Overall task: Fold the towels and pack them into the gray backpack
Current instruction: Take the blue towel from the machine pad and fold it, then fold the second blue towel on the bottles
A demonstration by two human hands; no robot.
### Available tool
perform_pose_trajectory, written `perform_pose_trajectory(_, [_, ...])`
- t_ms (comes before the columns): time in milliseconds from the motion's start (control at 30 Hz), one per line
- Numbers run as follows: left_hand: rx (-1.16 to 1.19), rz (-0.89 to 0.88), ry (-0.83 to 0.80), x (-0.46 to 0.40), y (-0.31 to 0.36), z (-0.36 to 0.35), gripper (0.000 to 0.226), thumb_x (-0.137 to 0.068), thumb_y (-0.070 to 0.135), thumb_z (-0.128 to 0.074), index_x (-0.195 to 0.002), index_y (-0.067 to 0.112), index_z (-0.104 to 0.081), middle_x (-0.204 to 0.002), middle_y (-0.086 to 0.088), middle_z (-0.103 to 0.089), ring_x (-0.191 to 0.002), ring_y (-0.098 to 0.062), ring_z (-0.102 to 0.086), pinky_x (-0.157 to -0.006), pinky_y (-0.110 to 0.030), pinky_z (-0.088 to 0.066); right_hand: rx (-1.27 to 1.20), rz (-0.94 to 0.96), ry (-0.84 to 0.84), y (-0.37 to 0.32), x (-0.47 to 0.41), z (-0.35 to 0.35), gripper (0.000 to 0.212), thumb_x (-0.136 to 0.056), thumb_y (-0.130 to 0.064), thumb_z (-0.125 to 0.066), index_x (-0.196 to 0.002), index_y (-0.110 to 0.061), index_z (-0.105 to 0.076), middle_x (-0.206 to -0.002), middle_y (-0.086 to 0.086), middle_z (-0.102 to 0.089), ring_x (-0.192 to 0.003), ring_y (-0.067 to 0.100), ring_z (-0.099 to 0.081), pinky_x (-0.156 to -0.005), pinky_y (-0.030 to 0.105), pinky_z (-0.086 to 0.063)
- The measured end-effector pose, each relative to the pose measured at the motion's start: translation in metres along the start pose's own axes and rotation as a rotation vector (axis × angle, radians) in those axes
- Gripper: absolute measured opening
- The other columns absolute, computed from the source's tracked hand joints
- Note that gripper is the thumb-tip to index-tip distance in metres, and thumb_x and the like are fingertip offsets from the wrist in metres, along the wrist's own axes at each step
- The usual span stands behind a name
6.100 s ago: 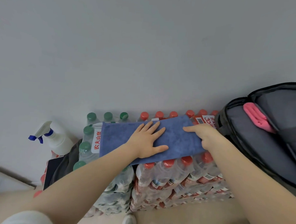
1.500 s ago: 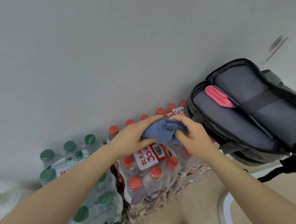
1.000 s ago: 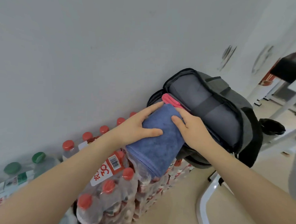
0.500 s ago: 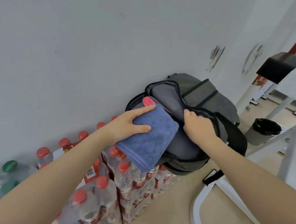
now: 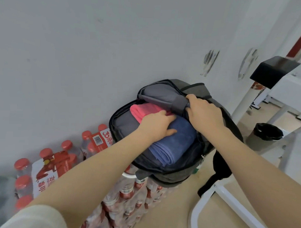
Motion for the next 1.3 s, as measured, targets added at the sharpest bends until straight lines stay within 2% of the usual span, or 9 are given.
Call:
perform_pose_trajectory(100, [-0.213,-0.172,0.317,0.033,0.004,-0.002,0.04,-0.084,0.043,-0.039,-0.088,0.02,-0.072,-0.093,-0.003,-0.067,-0.082,-0.024,-0.063,-0.065,-0.028,-0.047,0.007,0.019,0.011,0.0,0.005,-0.004,0.03,-0.095,-0.016,-0.04,-0.125,-0.013,-0.039,-0.116,0.012,-0.058,-0.095,0.039,-0.058,-0.062,0.035,-0.034])
perform_pose_trajectory(233, [-0.093,-0.224,0.053,0.073,0.009,-0.021,0.069,-0.082,0.064,-0.026,-0.136,0.026,-0.045,-0.142,-0.012,-0.045,-0.13,-0.032,-0.043,-0.107,-0.042,-0.034,0.017,0.064,0.028,-0.006,0.01,-0.009,0.033,-0.095,-0.016,-0.041,-0.128,-0.012,-0.037,-0.119,0.012,-0.057,-0.097,0.039,-0.058,-0.063,0.034,-0.033])
perform_pose_trajectory(433, [-0.233,-0.124,-0.006,0.047,0.0,-0.03,0.063,-0.08,0.06,-0.03,-0.124,0.024,-0.058,-0.12,-0.013,-0.064,-0.105,-0.037,-0.063,-0.085,-0.046,-0.051,-0.001,0.087,0.062,-0.002,0.011,-0.008,0.04,-0.096,-0.019,-0.04,-0.135,-0.015,-0.031,-0.119,0.012,-0.059,-0.095,0.037,-0.061,-0.063,0.034,-0.034])
perform_pose_trajectory(567, [-0.187,-0.129,-0.076,0.019,-0.002,-0.031,0.063,-0.084,0.054,-0.028,-0.134,0.021,-0.048,-0.135,-0.018,-0.051,-0.123,-0.041,-0.047,-0.104,-0.05,-0.035,0.009,0.108,0.109,0.002,0.005,-0.001,0.04,-0.095,-0.016,-0.042,-0.134,-0.015,-0.032,-0.114,0.011,-0.06,-0.09,0.034,-0.062,-0.06,0.031,-0.032])
perform_pose_trajectory(700, [-0.309,-0.045,-0.127,-0.012,-0.001,-0.034,0.059,-0.095,0.046,-0.031,-0.148,0.029,-0.009,-0.157,-0.008,-0.01,-0.144,-0.031,-0.008,-0.116,-0.039,-0.002,0.028,0.153,0.146,0.004,0.004,0.003,0.042,-0.094,-0.016,-0.044,-0.134,-0.015,-0.032,-0.108,0.01,-0.061,-0.082,0.03,-0.062,-0.057,0.031,-0.034])
perform_pose_trajectory(967, [-0.23,0.006,-0.134,-0.023,-0.009,-0.031,0.054,-0.095,0.042,-0.035,-0.145,0.022,-0.025,-0.152,-0.008,-0.027,-0.14,-0.029,-0.02,-0.116,-0.038,-0.012,-0.028,0.184,0.18,-0.003,0.008,-0.018,0.045,-0.079,-0.024,-0.063,-0.12,-0.008,-0.056,-0.102,0.02,-0.061,-0.087,0.039,-0.057,-0.067,0.041,-0.043])
perform_pose_trajectory(1100, [-0.088,-0.107,0.178,0.035,-0.026,-0.019,0.049,-0.085,0.046,-0.037,-0.1,0.01,-0.068,-0.1,-0.009,-0.069,-0.098,-0.028,-0.064,-0.083,-0.036,-0.053,0.104,0.226,0.091,-0.021,0.028,-0.045,0.058,-0.068,-0.043,-0.072,-0.112,-0.007,-0.061,-0.105,0.013,-0.061,-0.094,0.031,-0.058,-0.074,0.037,-0.047])
perform_pose_trajectory(1200, [-0.037,0.051,0.254,0.082,-0.044,-0.011,0.045,-0.083,0.043,-0.036,-0.079,0.009,-0.066,-0.075,-0.006,-0.066,-0.076,-0.028,-0.064,-0.06,-0.035,-0.055,0.189,0.207,0.003,-0.041,0.042,-0.063,0.077,-0.065,-0.055,-0.069,-0.117,0.0,-0.059,-0.11,0.014,-0.063,-0.099,0.027,-0.059,-0.086,0.038,-0.04])
perform_pose_trajectory(1300, [0.006,0.248,0.328,0.118,-0.049,-0.008,0.045,-0.08,0.042,-0.032,-0.082,0.01,-0.064,-0.076,-0.004,-0.064,-0.072,-0.027,-0.061,-0.054,-0.03,-0.046,0.114,0.246,0.105,-0.058,0.046,-0.052,0.067,-0.074,-0.048,-0.058,-0.123,-0.003,-0.055,-0.131,0.017,-0.053,-0.118,0.031,-0.053,-0.096,0.044,-0.041])
Point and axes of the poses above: each hand's wrist, its own x-axis away from the middle knuckle, its own z-axis out of the back of the hand, y = z × x, the point moved 1 cm from there along -x, towards the middle knuckle
